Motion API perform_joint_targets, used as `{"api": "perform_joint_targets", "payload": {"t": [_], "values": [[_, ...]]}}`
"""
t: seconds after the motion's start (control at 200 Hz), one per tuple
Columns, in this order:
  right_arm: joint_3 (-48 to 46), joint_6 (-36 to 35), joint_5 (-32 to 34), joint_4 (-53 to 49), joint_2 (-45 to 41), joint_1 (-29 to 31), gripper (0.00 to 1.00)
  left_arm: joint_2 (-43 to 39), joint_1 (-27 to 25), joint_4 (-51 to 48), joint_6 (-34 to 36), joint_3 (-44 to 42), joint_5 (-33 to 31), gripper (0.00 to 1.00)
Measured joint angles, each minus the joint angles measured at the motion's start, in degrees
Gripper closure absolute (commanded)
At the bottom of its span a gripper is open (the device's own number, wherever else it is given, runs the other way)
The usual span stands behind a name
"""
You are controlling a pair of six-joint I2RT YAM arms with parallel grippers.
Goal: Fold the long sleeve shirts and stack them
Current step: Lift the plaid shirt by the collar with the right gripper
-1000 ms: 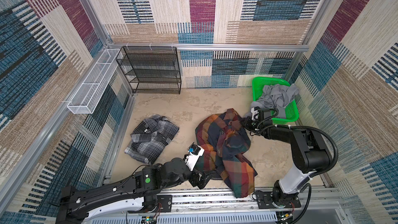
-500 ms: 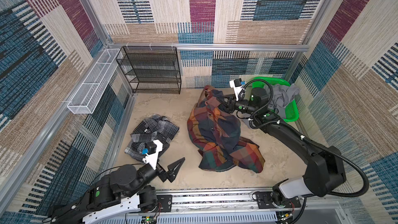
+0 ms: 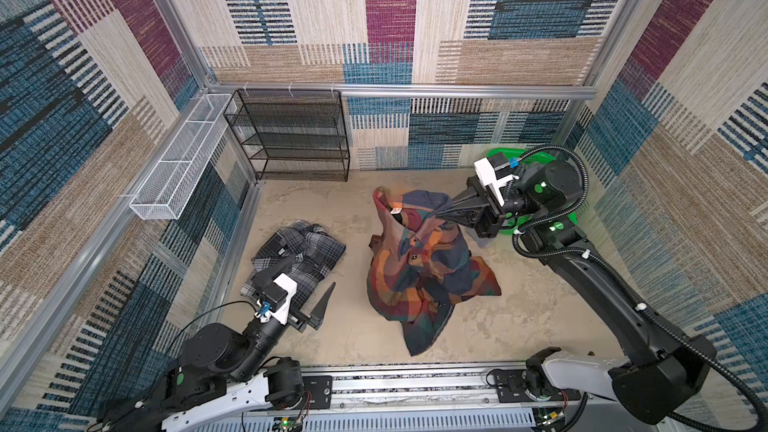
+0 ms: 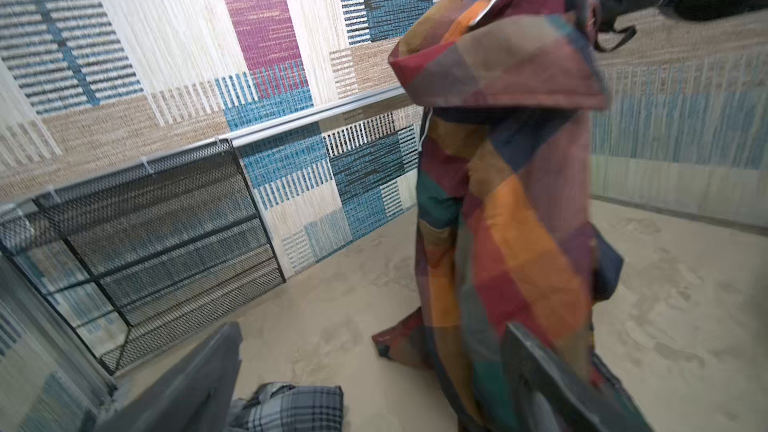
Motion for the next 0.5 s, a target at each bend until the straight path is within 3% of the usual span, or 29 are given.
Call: {"api": "perform_joint_targets", "payload": {"t": [0.185, 0.356, 0.501], "values": [[7.2, -1.6, -6.7, -3.8, -1.2, 0.3, 1.00, 0.6, 0.1, 5.3, 2.6, -1.7, 6.4, 0.00], [18.5, -11.6, -8.3, -19.5, 3.2, 0.3, 1.00, 10.5, 0.1, 4.8, -1.0, -4.7, 19.5, 0.00], [22.2, -15.7, -8.6, -27.0, 6.2, 0.3, 1.00, 19.6, 1.4, 7.1, -4.1, -6.3, 29.7, 0.00]]}}
